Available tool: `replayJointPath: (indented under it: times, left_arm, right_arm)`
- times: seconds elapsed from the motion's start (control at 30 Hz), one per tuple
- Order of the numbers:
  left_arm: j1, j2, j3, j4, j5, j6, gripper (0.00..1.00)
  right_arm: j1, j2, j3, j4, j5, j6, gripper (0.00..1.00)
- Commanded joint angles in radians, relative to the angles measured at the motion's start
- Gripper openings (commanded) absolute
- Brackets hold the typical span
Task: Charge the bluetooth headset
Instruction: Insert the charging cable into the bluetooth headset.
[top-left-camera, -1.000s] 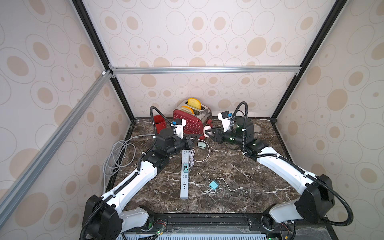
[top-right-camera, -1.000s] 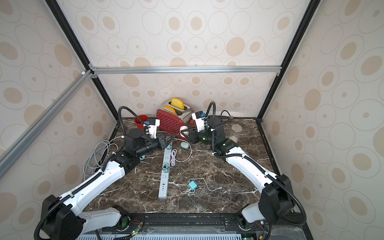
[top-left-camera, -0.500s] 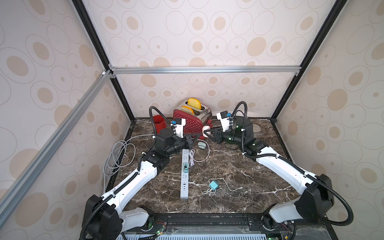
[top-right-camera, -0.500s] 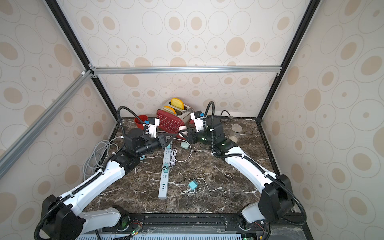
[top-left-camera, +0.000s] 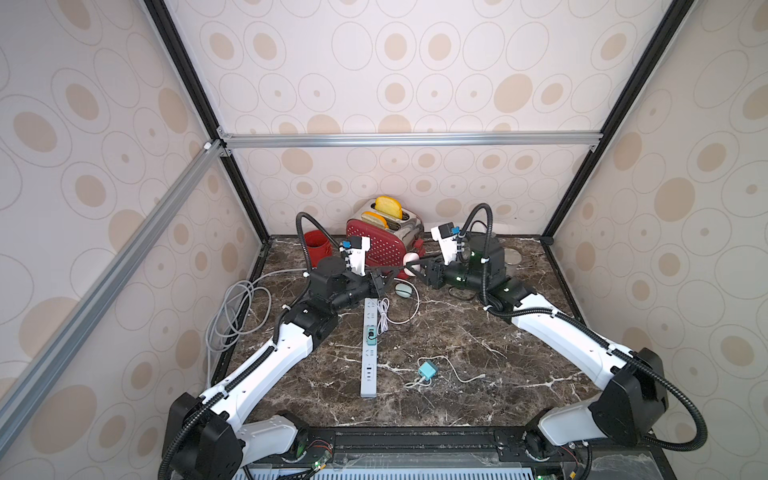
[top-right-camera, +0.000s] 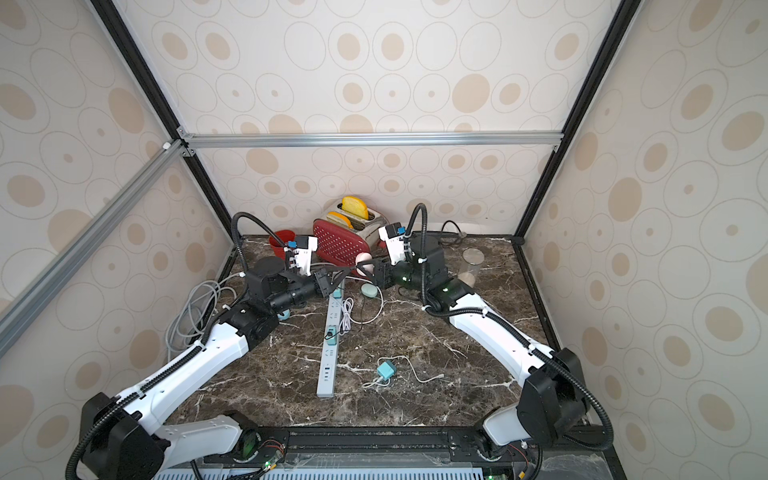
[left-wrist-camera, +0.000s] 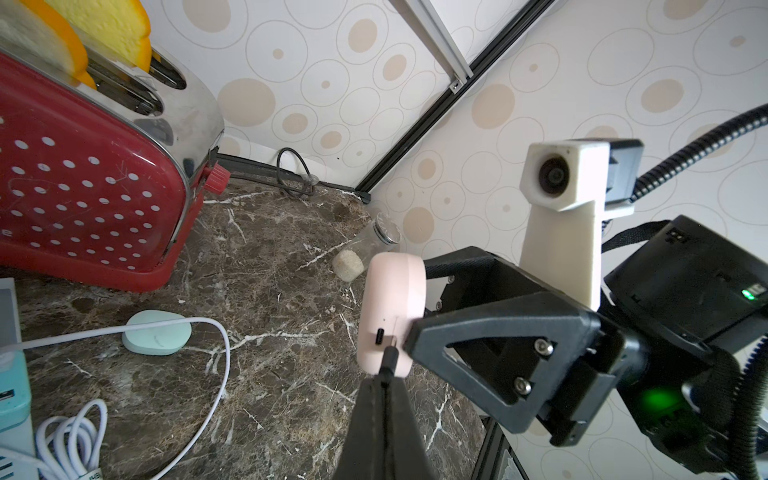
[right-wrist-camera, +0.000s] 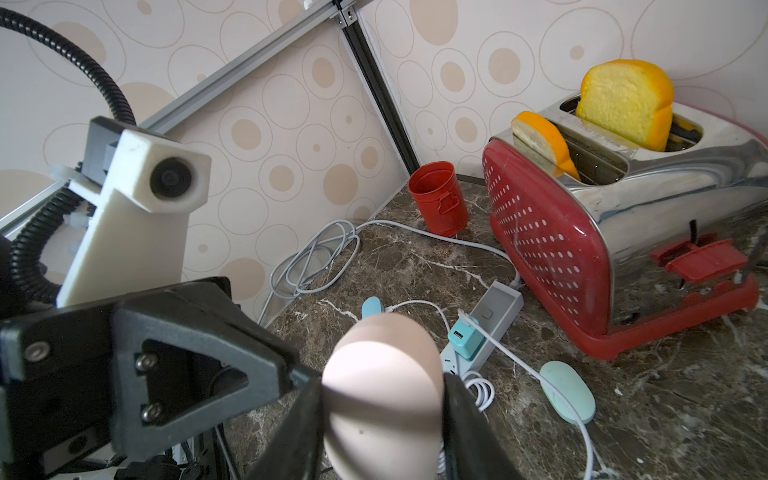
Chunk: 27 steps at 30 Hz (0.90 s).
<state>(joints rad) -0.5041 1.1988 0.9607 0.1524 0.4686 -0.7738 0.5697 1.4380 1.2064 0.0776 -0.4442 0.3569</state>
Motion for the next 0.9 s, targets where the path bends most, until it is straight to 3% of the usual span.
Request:
replayJointPath:
  times: [0.0, 0.87]
  left_arm:
    - [-0.006, -0.018, 0.039, -0.002, -0.004, 0.007, 0.0]
    - [-0.004, -0.028, 0.044, -0.008, -0.023, 0.019, 0.0]
  right_arm:
    - [0.022, -0.005, 0.02, 0.027, -0.035, -0.008, 0.18]
    - [0.018, -0.03, -0.006, 0.063, -0.061, 0.023, 0.17]
